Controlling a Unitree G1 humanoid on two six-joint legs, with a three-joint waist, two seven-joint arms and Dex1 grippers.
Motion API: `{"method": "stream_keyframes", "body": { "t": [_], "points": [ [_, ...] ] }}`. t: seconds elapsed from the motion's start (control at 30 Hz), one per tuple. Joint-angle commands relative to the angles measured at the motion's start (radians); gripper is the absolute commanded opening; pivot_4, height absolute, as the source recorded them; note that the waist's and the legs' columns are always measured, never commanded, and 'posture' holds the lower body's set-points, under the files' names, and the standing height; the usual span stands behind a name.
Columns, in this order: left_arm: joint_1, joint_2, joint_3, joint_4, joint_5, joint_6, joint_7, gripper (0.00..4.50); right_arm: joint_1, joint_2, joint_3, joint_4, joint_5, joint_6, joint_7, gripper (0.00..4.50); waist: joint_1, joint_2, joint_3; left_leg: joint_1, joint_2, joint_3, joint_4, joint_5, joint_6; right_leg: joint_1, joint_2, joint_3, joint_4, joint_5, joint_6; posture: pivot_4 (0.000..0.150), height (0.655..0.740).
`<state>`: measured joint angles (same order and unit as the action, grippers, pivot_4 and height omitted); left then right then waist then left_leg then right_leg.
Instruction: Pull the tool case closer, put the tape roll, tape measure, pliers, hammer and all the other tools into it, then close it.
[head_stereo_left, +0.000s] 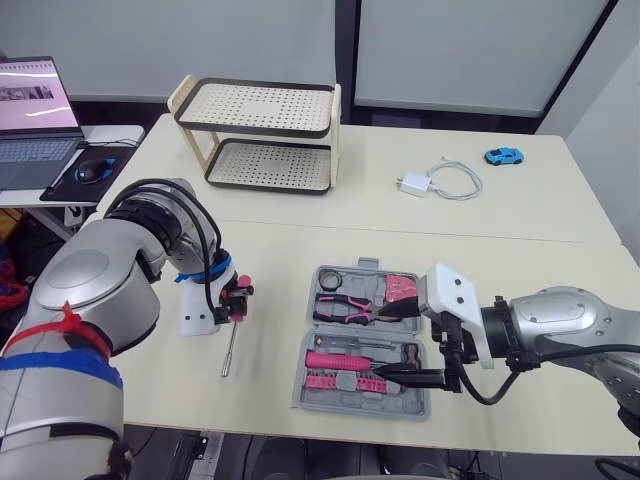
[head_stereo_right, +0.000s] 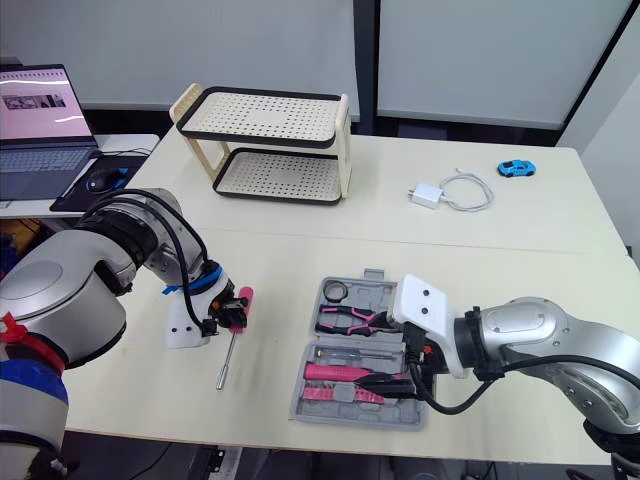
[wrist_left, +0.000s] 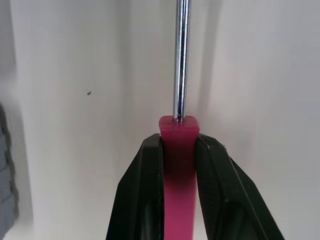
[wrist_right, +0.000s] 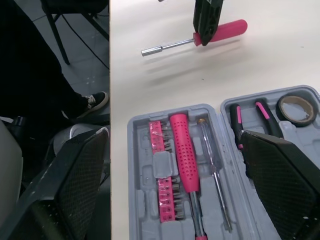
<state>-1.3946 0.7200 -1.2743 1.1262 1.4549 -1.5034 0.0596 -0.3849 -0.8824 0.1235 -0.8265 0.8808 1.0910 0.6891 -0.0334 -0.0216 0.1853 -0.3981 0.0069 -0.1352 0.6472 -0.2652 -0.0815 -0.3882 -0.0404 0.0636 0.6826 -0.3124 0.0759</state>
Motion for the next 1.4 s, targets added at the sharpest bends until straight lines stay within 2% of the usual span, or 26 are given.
{"method": "stream_keyframes", "body": {
  "t": [0.03, 0.4, 0.6, 0.8, 1.0, 1.17, 1.23, 1.37, 1.4],
  "points": [
    [-0.018, 0.026, 0.066, 0.013, -0.076, -0.002, -0.09, 0.53, -0.007, 0.006, 0.007, -0.016, -0.03, -0.037, -0.005, 4.5, 0.0, 0.0, 0.0, 0.0, 0.0, 0.0, 0.0, 0.0, 0.0, 0.0, 0.0, 0.0, 0.0, 0.0, 0.0, 0.15, 0.735],
    [0.073, 0.111, 0.276, 0.097, -0.442, -0.026, -0.514, 0.53, -0.009, 0.012, 0.039, 0.001, -0.101, -0.072, 0.005, 4.5, -0.006, 0.0, 0.0, 0.0, 0.0, 0.0, 0.0, 0.0, 0.0, 0.0, 0.0, 0.0, 0.001, 0.0, 0.0, 0.15, 0.735],
    [0.173, 0.194, 0.343, 0.008, -0.597, -0.012, -0.691, 0.53, -0.015, 0.008, 0.051, 0.008, -0.128, -0.089, 0.029, 4.5, -0.018, 0.0, 0.0, 0.0, 0.0, -0.001, 0.001, 0.0, 0.0, 0.0, 0.0, 0.0, 0.002, 0.0, 0.0, 0.15, 0.735],
    [0.231, 0.237, 0.398, -0.085, -0.697, 0.062, -0.824, 0.53, -0.026, 0.01, 0.062, 0.021, -0.144, -0.093, 0.053, 4.5, -0.02, 0.0, 0.0, 0.001, 0.0, -0.001, 0.004, 0.0, 0.0, 0.0, 0.0, 0.0, 0.005, 0.0, 0.0, 0.15, 0.735],
    [0.361, 0.273, 0.477, -0.143, -0.916, 0.216, -1.006, 0.53, -0.043, 0.031, 0.073, 0.031, -0.153, -0.082, 0.051, 4.5, -0.033, 0.0, 0.0, 0.002, 0.001, -0.001, 0.004, 0.0, 0.0, 0.0, 0.001, 0.0, 0.008, 0.0, 0.0, 0.15, 0.735],
    [0.534, 0.329, 0.579, -0.318, -1.188, 0.449, -1.197, 0.53, -0.045, 0.039, 0.082, 0.034, -0.163, -0.081, 0.044, 4.5, -0.049, 0.0, 0.0, 0.002, 0.001, -0.001, 0.006, 0.0, 0.0, -0.001, 0.002, 0.0, 0.012, -0.001, -0.001, 0.15, 0.735],
    [0.643, 0.358, 0.652, -0.444, -1.334, 0.636, -1.261, 0.53, -0.046, 0.041, 0.085, 0.036, -0.165, -0.081, 0.041, 4.5, -0.051, 0.001, 0.0, 0.002, 0.002, -0.002, 0.007, 0.0, 0.0, -0.001, 0.002, 0.0, 0.014, -0.001, -0.002, 0.15, 0.735],
    [0.826, 0.411, 0.79, -0.696, -1.477, 0.957, -1.284, 0.53, -0.045, 0.043, 0.085, 0.034, -0.166, -0.08, 0.04, 4.5, -0.052, 0.001, 0.0, 0.004, 0.003, -0.002, 0.009, 0.0, 0.0, 0.0, 0.004, 0.001, 0.016, -0.001, -0.002, 0.15, 0.735],
    [0.881, 0.426, 0.828, -0.774, -1.524, 1.085, -1.278, 0.53, -0.045, 0.044, 0.085, 0.035, -0.167, -0.081, 0.039, 4.5, -0.052, 0.001, 0.0, 0.004, 0.003, -0.002, 0.009, 0.0, 0.001, 0.0, 0.004, 0.001, 0.016, -0.001, -0.002, 0.15, 0.735]
  ]
}}
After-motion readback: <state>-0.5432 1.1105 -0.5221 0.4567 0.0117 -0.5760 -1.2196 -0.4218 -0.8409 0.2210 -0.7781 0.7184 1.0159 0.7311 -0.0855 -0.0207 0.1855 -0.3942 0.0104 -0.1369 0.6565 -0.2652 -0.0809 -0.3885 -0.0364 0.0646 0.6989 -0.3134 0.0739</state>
